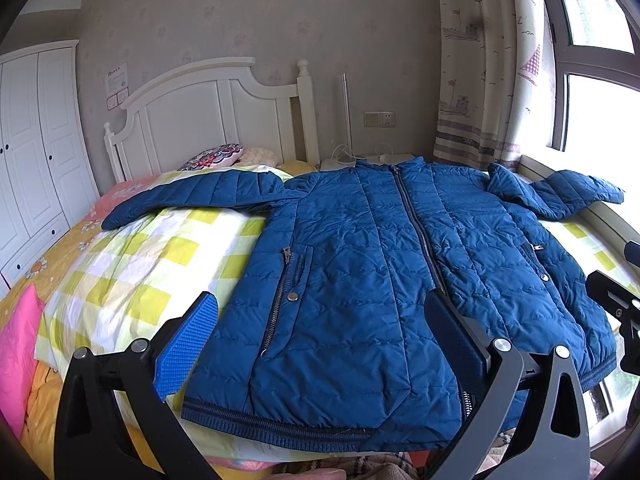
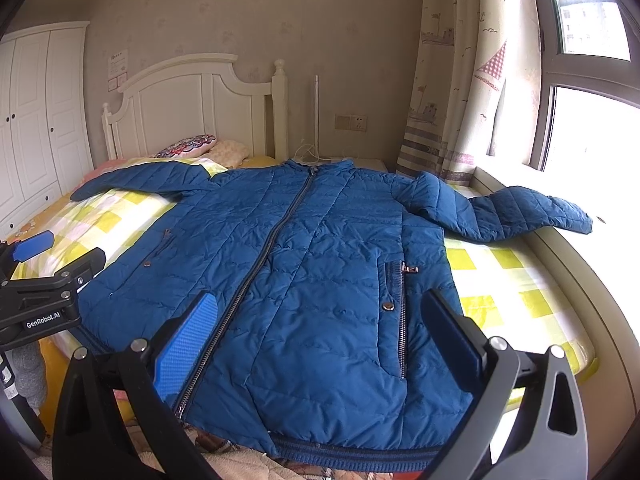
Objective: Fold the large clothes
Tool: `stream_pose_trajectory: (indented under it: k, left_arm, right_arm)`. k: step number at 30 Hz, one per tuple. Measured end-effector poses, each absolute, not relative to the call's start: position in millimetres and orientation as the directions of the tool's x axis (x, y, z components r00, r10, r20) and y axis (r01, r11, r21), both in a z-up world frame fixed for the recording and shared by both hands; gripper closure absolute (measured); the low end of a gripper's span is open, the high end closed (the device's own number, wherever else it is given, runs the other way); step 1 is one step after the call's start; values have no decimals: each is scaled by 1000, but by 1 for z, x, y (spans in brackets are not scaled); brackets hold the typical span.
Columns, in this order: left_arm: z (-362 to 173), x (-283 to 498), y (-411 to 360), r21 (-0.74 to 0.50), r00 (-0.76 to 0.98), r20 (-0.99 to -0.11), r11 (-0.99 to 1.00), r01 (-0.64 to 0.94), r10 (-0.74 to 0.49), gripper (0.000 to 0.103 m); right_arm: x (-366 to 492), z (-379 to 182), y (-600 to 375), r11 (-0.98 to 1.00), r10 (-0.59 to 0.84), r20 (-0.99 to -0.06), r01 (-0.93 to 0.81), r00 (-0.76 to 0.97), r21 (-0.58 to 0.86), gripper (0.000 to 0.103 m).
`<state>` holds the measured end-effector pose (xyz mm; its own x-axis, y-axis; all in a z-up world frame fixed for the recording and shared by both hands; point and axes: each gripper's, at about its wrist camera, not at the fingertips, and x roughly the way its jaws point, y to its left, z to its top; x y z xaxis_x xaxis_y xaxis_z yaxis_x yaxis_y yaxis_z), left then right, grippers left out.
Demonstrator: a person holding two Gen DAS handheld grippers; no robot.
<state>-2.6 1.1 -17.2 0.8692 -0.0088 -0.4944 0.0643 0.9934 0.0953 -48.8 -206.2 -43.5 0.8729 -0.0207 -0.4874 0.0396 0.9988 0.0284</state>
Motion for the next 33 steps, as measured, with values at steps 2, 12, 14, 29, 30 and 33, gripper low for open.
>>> stream_pose_trajectory:
  k: [2,12,14,29,30,33]
  left_arm:
    - [-12,2,2,96,869,-494,993,67,-11,4]
    - [-16,2,4,93,864,-503,994,65,-9,4]
    - [-17,2,4,91,864,-503,994,64,-9,4]
    - [-28,13,4,93,842,-539,994,64,-4,4]
    - [-28,14,4,92,841,-542,994,64,-4,4]
    - [-27,15,4,93,840,-542,994,64,-4,4]
  right_arm:
    - [-48,-44,-206,999,-20,-489,39,872,29,2]
    - [-47,-47,-208,998,-13,-498,38,867,40,2]
    - [-47,-48,-208,998,-12,-497,38,867,42,2]
    - [-38,-59,-216,997,-3,-534,47,845,68,2]
    - [-37,-59,-216,996,-1,-537,47,844,73,2]
    - [-36,-59,-215,996,2,-537,43,843,72,2]
